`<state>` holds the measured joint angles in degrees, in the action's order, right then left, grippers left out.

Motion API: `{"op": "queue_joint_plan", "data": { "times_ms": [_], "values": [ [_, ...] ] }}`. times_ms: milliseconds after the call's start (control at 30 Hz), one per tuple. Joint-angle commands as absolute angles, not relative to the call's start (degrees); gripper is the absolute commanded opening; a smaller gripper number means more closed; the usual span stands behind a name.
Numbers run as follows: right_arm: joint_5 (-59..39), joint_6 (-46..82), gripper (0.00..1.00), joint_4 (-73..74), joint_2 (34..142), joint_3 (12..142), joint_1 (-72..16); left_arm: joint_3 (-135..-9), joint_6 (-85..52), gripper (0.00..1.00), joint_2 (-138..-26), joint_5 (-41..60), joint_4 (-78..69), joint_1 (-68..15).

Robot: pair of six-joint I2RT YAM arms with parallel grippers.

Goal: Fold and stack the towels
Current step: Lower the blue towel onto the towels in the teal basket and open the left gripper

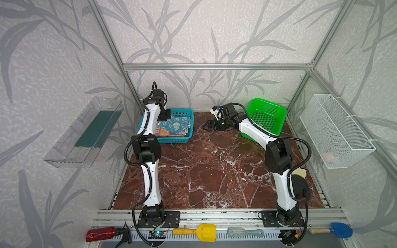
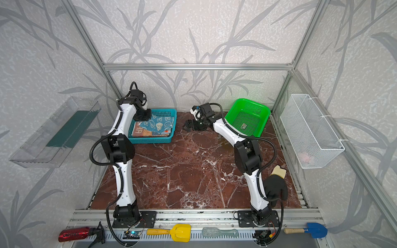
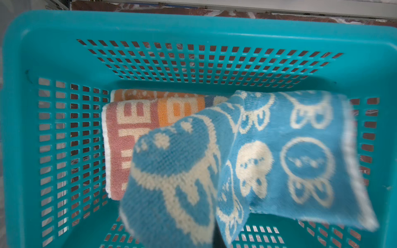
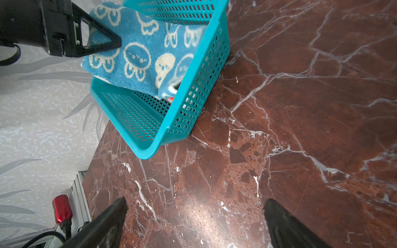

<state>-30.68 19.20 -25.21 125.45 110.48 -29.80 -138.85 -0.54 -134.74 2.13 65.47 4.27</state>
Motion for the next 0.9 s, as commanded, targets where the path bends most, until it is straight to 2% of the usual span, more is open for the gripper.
{"op": "queue_joint_plan", "data": {
  "times_ms": [0,267,867],
  "values": [
    [-32.0,18.9,0.99,-25.6,126.6,110.0,-30.1,-138.7,1.4,0.00,-135.9,2.2,65.4,5.1],
    [-32.6,19.2,0.99,-25.0,126.4,108.8,-30.1,-139.7,1.0,0.00,-138.6,0.0,65.3,5.7],
    [-32.8,19.5,0.99,-24.6,126.3,107.8,-30.2,-137.8,1.8,0.00,-136.2,-3.2,62.3,7.2]
  ]
}}
